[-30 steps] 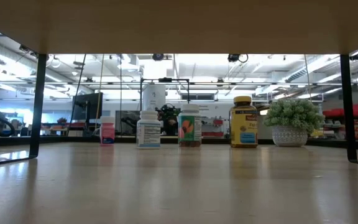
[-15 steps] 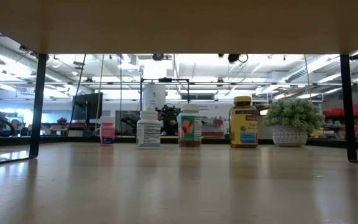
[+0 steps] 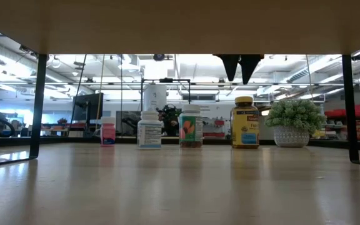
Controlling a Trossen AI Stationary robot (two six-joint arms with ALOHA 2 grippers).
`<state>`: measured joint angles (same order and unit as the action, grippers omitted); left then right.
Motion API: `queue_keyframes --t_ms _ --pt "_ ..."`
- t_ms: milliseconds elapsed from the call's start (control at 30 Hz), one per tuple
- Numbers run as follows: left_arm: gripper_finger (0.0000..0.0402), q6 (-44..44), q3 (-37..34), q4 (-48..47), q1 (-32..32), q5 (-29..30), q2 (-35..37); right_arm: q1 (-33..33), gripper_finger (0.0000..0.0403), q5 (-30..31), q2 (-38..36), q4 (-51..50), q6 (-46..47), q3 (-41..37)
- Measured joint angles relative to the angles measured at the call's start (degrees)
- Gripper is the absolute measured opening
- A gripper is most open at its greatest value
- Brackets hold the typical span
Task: Pick and place medicine bottles onto shelf by color
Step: Put the white and yellow medicine bottle on the shelf
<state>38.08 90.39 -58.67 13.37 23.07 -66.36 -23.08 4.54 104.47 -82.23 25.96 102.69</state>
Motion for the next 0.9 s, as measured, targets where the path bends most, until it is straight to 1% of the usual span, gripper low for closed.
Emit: queue_keyframes --t_ms 133,200,333,467,567,633,767,900 --pt "0.0186 0.0 0.0 -0.2 0.0 0.0 0.0 -0.4 0.0339 -3.2 0.0 -0.1 2.1 0.0" --pt "0.0187 0.1 0.0 -0.5 0.0 -0.3 0.0 1.0 0.0339 -4.6 0.0 -1.6 1.8 0.7" --pt "0.0186 0.1 0.0 -0.9 0.0 -0.3 0.0 4.2 0.0339 -4.5 -0.1 -2.3 1.2 2.2" --pt "0.0187 0.1 0.0 -0.9 0.0 -0.4 0.0 7.1 0.0339 -9.0 0.0 -2.3 2.9 6.0" --pt "0.0187 0.0 0.0 -1.1 0.0 -0.4 0.0 11.1 0.0339 -13.7 0.0 -2.3 4.1 10.8" --pt "0.0185 -0.7 0.0 -1.2 0.0 -0.4 0.0 14.4 0.0339 -14.9 0.0 -2.2 4.2 14.6" --pt "0.0184 -1.3 0.0 -1.3 0.0 -0.4 0.0 22.4 0.0339 -13.8 -0.1 -1.9 1.8 20.0" --pt "0.0185 -1.7 0.0 -1.2 0.0 -0.4 0.0 31.0 0.0339 -11.5 -0.1 -1.8 1.1 21.3"
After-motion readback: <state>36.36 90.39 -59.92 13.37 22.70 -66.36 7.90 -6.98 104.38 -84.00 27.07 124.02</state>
